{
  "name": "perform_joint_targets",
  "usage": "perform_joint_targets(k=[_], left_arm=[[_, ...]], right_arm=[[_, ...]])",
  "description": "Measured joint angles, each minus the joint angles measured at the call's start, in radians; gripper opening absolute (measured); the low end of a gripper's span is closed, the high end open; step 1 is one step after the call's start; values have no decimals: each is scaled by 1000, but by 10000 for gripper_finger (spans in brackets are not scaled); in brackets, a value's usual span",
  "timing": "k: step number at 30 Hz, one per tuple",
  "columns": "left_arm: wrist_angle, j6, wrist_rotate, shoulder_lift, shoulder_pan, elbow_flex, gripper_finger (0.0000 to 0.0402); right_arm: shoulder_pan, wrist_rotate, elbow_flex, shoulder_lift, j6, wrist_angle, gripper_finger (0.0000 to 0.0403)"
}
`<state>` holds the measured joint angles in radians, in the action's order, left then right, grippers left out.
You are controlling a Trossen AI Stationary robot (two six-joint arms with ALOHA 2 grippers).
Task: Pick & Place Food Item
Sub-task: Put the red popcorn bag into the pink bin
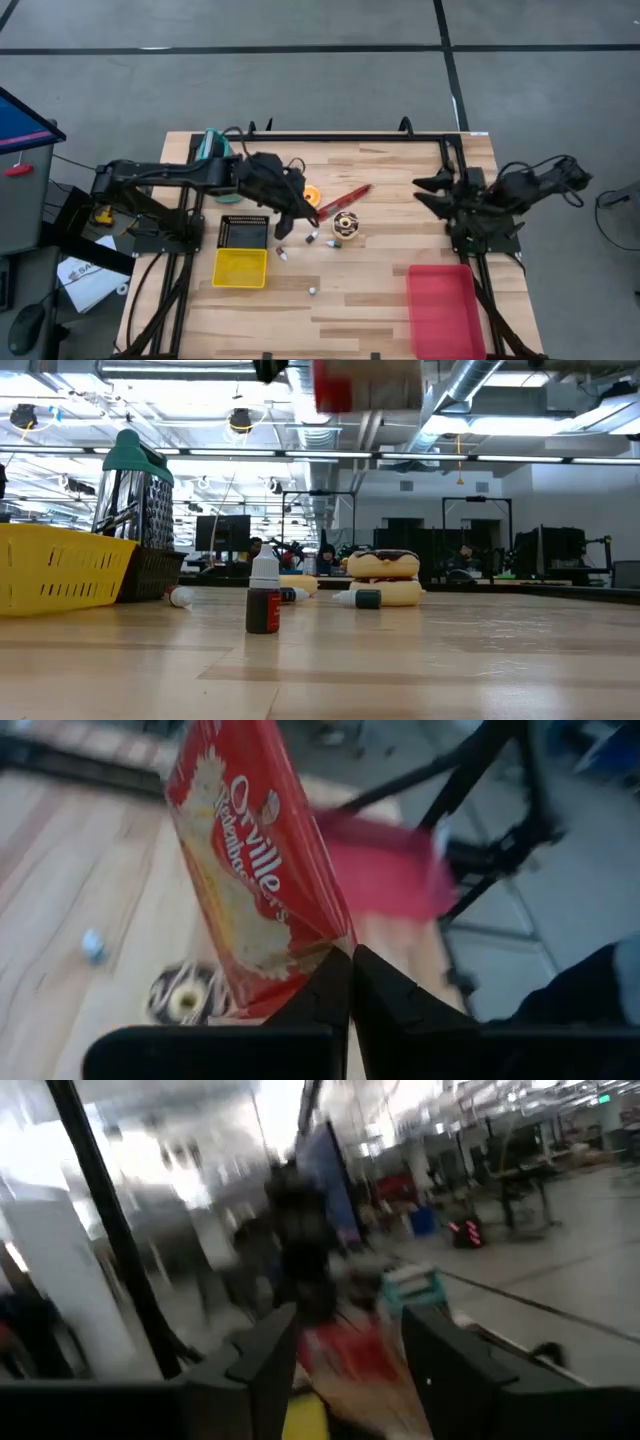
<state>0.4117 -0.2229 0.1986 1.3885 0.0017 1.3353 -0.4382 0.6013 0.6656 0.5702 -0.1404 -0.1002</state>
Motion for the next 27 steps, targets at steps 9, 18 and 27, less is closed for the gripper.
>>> perform_joint_targets(k=[9, 18, 27], left_arm=[[-49, -29, 25, 11, -19, 45, 0], [-100, -30, 24, 20, -55, 44, 0], [-130, -29, 23, 20, -101, 44, 0]], right_arm=[[3, 128, 362, 239, 50, 390, 240], [53, 51, 444, 362, 29, 462, 256], [150, -77, 444, 399, -18, 459, 256]])
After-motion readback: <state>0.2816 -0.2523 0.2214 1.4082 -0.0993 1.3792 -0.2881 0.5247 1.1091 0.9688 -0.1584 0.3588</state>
